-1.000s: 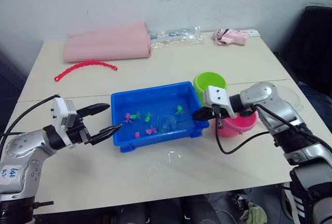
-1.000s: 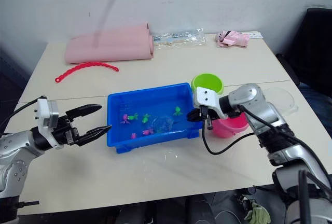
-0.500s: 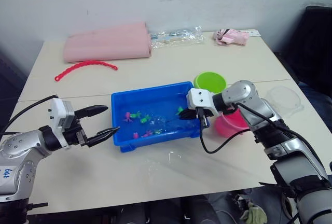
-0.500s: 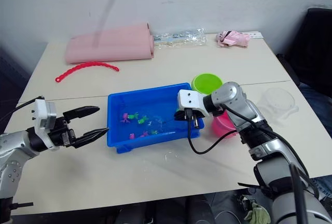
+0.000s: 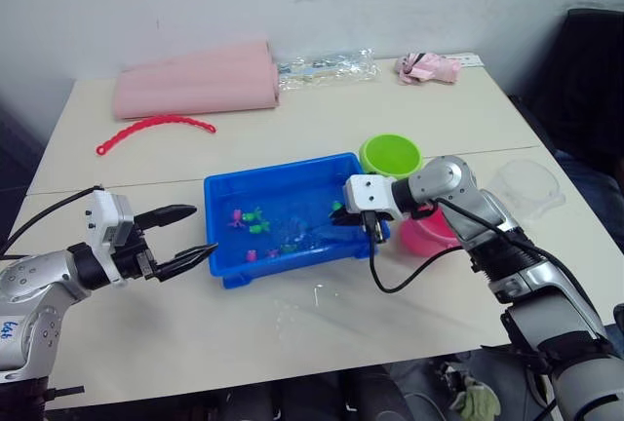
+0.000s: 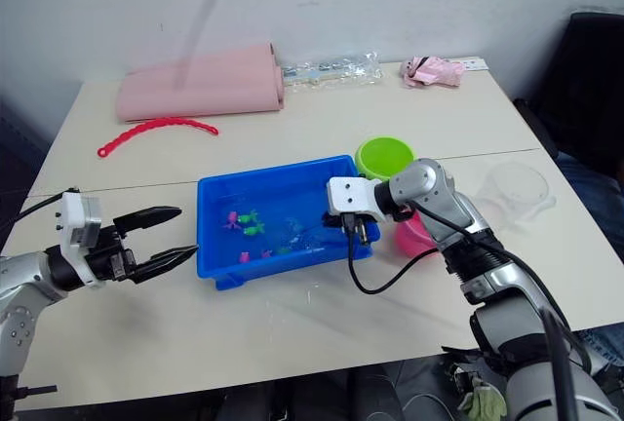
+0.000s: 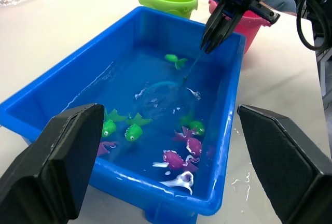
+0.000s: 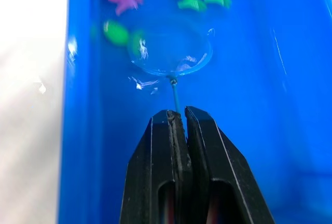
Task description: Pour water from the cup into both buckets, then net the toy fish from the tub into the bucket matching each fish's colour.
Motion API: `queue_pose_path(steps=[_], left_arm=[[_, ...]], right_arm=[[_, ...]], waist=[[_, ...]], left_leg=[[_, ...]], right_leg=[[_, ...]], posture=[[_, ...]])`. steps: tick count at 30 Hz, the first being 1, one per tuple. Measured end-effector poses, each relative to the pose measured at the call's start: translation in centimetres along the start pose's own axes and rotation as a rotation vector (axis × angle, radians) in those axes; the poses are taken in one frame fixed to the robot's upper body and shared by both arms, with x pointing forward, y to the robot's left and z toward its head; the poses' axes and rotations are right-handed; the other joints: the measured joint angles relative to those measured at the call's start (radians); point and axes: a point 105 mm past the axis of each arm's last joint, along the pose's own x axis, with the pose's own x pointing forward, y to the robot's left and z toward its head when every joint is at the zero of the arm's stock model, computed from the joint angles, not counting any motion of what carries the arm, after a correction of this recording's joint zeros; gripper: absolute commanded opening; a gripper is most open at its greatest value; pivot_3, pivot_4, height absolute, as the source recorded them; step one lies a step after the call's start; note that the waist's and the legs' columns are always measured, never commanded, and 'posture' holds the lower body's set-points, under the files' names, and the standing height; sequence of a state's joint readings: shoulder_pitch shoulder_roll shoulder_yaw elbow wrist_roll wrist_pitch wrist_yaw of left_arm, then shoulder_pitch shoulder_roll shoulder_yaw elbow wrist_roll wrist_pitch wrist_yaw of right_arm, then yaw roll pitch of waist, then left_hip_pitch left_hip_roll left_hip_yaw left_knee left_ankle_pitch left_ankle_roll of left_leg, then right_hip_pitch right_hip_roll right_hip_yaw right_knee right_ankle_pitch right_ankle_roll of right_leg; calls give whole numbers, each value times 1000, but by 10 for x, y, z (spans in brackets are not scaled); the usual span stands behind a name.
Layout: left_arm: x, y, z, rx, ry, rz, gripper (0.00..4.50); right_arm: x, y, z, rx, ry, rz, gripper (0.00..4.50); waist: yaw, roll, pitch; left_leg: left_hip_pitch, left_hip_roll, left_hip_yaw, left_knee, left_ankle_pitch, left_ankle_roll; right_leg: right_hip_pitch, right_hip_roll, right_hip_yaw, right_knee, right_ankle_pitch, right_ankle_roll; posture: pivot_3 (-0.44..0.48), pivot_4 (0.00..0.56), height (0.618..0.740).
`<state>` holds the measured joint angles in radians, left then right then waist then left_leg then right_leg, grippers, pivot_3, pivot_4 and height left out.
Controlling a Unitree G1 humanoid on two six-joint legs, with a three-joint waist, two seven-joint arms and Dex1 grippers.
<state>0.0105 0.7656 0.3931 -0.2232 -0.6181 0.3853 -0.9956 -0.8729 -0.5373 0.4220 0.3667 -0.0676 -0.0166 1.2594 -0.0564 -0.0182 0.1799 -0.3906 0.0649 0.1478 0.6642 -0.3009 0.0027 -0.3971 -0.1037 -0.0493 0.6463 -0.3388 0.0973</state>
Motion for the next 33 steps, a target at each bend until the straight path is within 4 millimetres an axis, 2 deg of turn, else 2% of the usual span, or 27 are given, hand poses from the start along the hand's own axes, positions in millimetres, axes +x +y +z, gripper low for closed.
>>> queue_pose_path(steps=[6, 13, 17, 21, 26, 33], left_arm=[[-2, -1, -1, -2, 3, 12, 4470], [-5, -3, -2, -6, 12, 21, 4470], [-4, -4, -1, -1, 10, 19, 4470], [-4, -4, -1, -4, 11, 20, 4470], [-4, -4, -1, -4, 11, 23, 4470], [-4, -4, -1, -5, 9, 26, 4470]], right_arm=[[-3, -9, 4, 46, -43, -55, 0], [-4, -8, 7, 150, -94, -33, 0], [-3, -7, 10, 135, -101, -35, 0], [-3, -12, 10, 9, -73, -88, 0], [0, -13, -1, -80, -16, -101, 0], [0, -13, -15, -20, 11, -107, 0]], waist=[[0, 0, 0], [-1, 0, 0], [-1, 0, 0], [-2, 0, 0], [-3, 0, 0], [-3, 0, 0]], left_leg=[[0, 0, 0, 0, 0, 0], [0, 0, 0, 0, 0, 0], [0, 0, 0, 0, 0, 0], [0, 0, 0, -1, 0, -1], [0, 0, 0, -1, 0, -1], [0, 0, 0, -1, 0, -1]], right_leg=[[0, 0, 0, 0, 0, 0], [0, -1, 0, 0, 0, 0], [0, -1, 0, 0, 0, 0], [0, -1, 0, 0, 0, 0], [0, 0, 0, 0, 0, 0], [0, 0, 0, 0, 0, 0]], posture=[[0, 150, 740], [0, 150, 740], [0, 150, 740], [0, 150, 740], [0, 150, 740], [0, 150, 740]])
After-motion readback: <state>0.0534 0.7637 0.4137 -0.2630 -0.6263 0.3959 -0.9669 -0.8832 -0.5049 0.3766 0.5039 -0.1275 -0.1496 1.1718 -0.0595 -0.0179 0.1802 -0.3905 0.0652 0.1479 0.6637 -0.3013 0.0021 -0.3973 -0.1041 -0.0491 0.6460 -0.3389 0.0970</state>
